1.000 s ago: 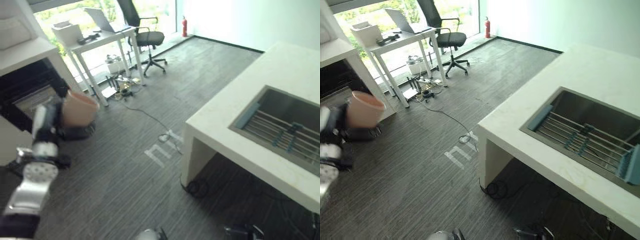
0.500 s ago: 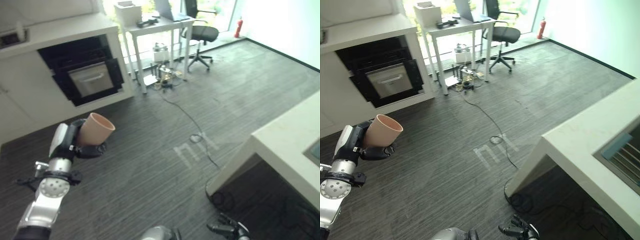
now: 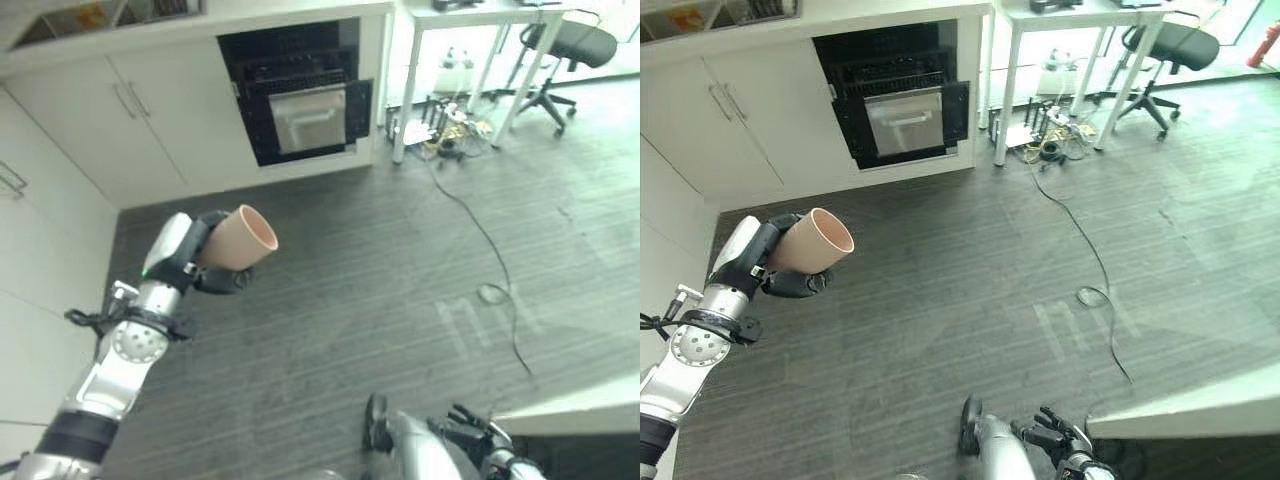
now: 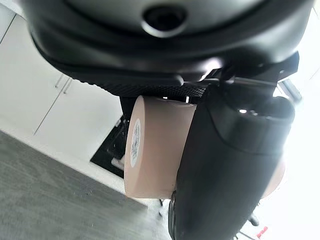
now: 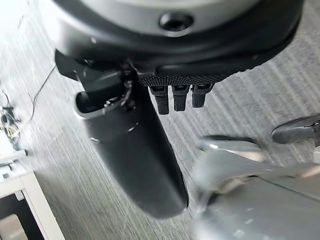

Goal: Place the dishes in the dishwasher.

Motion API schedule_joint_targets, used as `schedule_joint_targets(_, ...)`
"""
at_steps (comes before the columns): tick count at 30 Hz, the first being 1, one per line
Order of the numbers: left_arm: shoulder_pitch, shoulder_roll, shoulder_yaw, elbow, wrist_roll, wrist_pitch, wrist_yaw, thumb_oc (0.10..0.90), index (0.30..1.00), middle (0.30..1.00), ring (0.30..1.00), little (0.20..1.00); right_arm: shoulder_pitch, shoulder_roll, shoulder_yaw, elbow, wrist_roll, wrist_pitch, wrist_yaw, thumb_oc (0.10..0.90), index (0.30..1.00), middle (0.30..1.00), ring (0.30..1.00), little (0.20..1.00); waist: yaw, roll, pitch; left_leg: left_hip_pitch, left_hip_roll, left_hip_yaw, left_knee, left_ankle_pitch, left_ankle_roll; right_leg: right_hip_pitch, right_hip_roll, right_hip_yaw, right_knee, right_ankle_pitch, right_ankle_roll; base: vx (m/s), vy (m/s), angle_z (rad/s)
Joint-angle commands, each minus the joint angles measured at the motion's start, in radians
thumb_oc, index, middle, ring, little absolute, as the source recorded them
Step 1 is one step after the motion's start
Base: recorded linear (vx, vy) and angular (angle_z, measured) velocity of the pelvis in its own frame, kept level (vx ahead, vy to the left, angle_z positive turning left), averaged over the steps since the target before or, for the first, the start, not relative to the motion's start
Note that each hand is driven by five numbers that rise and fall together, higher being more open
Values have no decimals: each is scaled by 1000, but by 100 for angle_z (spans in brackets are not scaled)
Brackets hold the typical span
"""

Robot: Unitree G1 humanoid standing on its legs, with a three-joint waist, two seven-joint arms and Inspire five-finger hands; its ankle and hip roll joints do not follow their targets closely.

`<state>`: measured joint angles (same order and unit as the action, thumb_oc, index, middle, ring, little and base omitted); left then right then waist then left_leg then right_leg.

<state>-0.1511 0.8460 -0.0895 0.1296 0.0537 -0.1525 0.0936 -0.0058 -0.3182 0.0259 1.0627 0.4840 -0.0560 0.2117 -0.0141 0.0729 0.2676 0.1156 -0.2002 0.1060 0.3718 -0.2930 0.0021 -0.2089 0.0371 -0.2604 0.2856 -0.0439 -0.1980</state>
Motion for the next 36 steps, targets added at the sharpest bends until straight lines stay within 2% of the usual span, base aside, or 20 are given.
schedule_joint_targets(1,-144,69,94,-90,2,-89,56,400,300,300,300,300,15,-32,50,-1,37,-37,-7,800,900,900,900,900,-20,-46,-77,18,144,-13,-72,58,23,56,-134,20,14,-41,298,419,-341,-17)
schedule_joint_targets(5,-167,88,91,-87,12,-94,53,400,300,300,300,300,7,-51,44,15,42,-55,8,800,900,900,900,900,-17,-59,-91,-3,170,-15,102,178,-36,88,-108,10,14,-90,250,273,-296,5)
schedule_joint_targets(6,-164,90,95,-93,27,-96,60,400,300,300,300,300,6,-68,37,34,46,-72,22,800,900,900,900,900,-7,-86,-93,-122,147,-12,380,244,-57,108,-103,41,14,-113,217,300,-360,12)
schedule_joint_targets(8,-158,93,104,-99,33,-89,58,400,300,300,300,300,6,-76,29,52,46,-82,35,800,900,900,900,900,-1,-102,-83,-232,165,6,588,244,-57,133,-91,73,14,-129,199,205,-282,-20)
schedule_joint_targets(10,-152,104,116,-101,37,-83,45,400,300,300,300,300,8,-82,19,68,48,-84,40,800,900,900,900,900,15,-101,-73,-335,137,-5,628,211,-27,150,-63,121,14,-135,199,194,-111,-123)
schedule_joint_targets(12,-136,112,128,-96,45,-83,47,400,300,300,300,300,4,-85,13,81,31,-82,46,800,900,900,900,900,32,-107,-70,-374,89,-21,534,190,2,158,-40,185,14,-136,210,296,21,-160)
schedule_joint_targets(13,-116,126,143,-93,44,-92,54,400,300,300,300,300,-3,-90,14,92,29,-80,43,800,900,900,900,900,53,-101,-59,-380,86,-41,346,185,18,183,-1,248,14,-155,216,456,107,-212)
schedule_joint_targets(14,-98,138,159,-100,37,-73,66,400,300,300,300,300,-10,-93,23,94,20,-79,47,800,900,900,900,900,73,-94,-56,-387,69,-91,113,221,19,198,40,319,14,-176,226,474,114,-228)
schedule_joint_targets(16,-77,136,169,-102,30,-76,68,400,300,300,300,300,-8,-90,35,94,30,-72,33,800,900,900,900,900,89,-81,-48,-383,71,-109,-71,291,-7,235,81,363,14,-202,227,371,50,-147)
schedule_joint_targets(18,-77,128,168,-103,34,-77,65,400,300,300,300,300,-5,-88,31,98,23,-74,32,800,900,900,900,900,91,-75,-45,-415,71,-89,-72,300,-13,247,92,365,14,-203,225,312,-13,-108)
schedule_joint_targets(21,-92,66,141,-80,70,-120,62,400,300,300,300,300,38,-62,11,111,-10,-89,17,800,900,900,900,900,72,-56,-65,-501,95,170,-72,340,2,291,103,269,14,-220,220,346,-40,-100)
schedule_joint_targets(22,-93,65,140,-80,71,-121,63,400,300,300,300,300,39,-62,10,110,-10,-89,17,800,900,900,900,900,74,-57,-66,-501,95,171,-72,339,2,291,103,270,14,-221,220,254,-9,56)
schedule_joint_targets(23,-100,54,137,-72,77,-128,62,400,300,300,300,300,49,-53,1,114,-19,-96,14,800,900,900,900,900,57,-58,-78,-480,117,257,-72,312,24,300,98,229,14,-221,231,308,60,64)
schedule_joint_targets(30,13,66,223,-99,86,-132,76,400,300,300,300,300,23,-33,18,85,-105,-75,24,800,900,900,900,900,139,-82,-115,-425,83,216,-72,205,93,429,56,160,14,-74,325,321,11,-29)
schedule_joint_targets(31,29,73,238,-112,91,-128,85,400,300,300,300,300,19,-31,26,64,-102,-72,22,800,900,900,900,900,155,-85,-126,-418,83,208,-72,182,104,456,46,141,14,1,360,346,-8,-65)
schedule_joint_targets(32,26,91,246,-128,83,-98,89,400,300,300,300,300,14,-26,34,28,-70,-52,9,800,900,900,900,900,157,-78,-128,-386,76,163,-72,156,121,405,62,149,197,125,413,313,-8,-67)
schedule_joint_targets(33,22,97,247,-132,78,-86,88,400,300,300,300,300,14,-25,36,15,-65,-45,4,800,900,900,900,900,155,-64,-128,-376,89,147,-72,154,123,363,66,139,269,160,424,310,55,-49)
schedule_joint_targets(34,12,111,251,-129,64,-65,83,400,300,300,300,300,19,-26,37,-2,-60,-40,4,800,900,900,900,900,141,-31,-117,-328,107,113,-72,131,134,244,1,82,460,176,433,164,90,2)
schedule_joint_targets(35,9,116,254,-124,58,-63,81,400,300,300,300,300,21,-28,37,-4,-60,-42,8,800,900,900,900,900,135,-17,-115,-314,116,105,-72,125,136,201,-35,62,503,156,423,209,140,23)
schedule_joint_targets(36,5,127,259,-108,52,-70,86,400,300,300,300,300,28,-31,38,-19,-71,-46,15,800,900,900,900,900,112,16,-97,-265,141,83,-72,108,134,105,-126,17,552,63,374,150,60,37)
